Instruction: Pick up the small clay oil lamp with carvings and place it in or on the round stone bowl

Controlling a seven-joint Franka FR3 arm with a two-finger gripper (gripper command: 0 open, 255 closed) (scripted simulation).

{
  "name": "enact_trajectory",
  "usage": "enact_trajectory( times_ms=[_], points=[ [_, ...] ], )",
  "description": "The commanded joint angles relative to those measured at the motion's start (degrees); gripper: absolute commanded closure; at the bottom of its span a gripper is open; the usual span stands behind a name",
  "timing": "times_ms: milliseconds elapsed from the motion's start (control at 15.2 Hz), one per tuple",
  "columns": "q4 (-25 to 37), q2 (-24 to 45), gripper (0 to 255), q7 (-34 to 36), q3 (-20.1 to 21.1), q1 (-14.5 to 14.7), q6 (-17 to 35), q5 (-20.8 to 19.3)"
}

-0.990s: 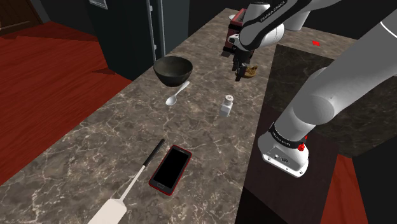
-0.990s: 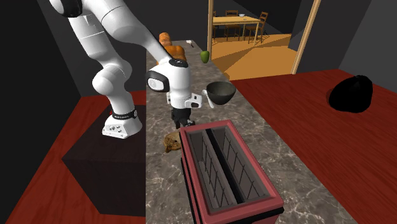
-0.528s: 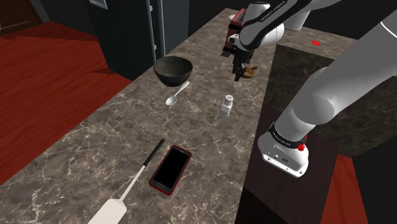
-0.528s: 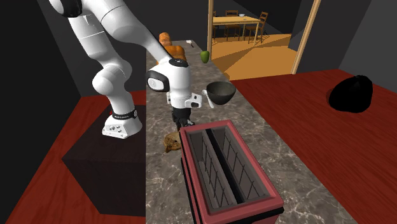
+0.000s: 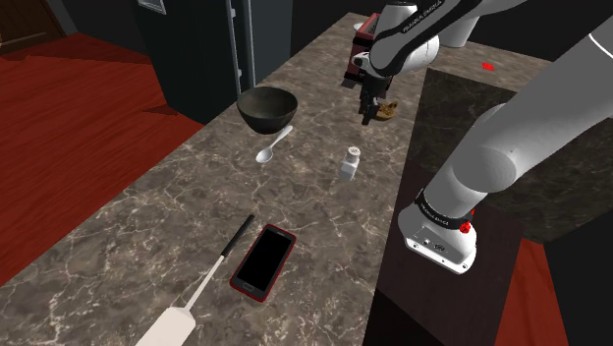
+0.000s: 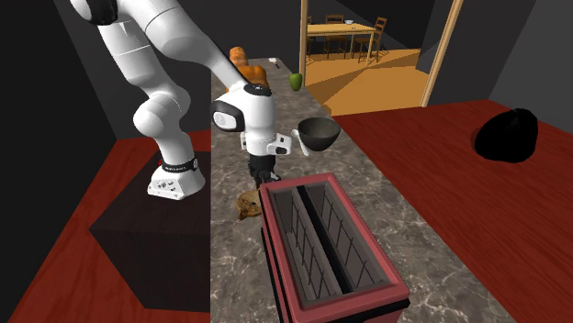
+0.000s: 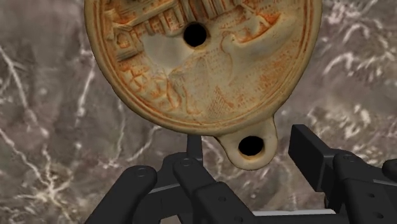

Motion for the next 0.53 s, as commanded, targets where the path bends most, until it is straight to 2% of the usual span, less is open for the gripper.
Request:
enact_trajectory(
  times_ms=[0, 462],
  points=[
    [0.3, -1.2, 255, 0.4, 0.2, -0.3, -1.2, -0.5],
    [2.3, -6.5, 255, 1.4, 1.6, -1.1, -8.4, -1.6]
  ],
)
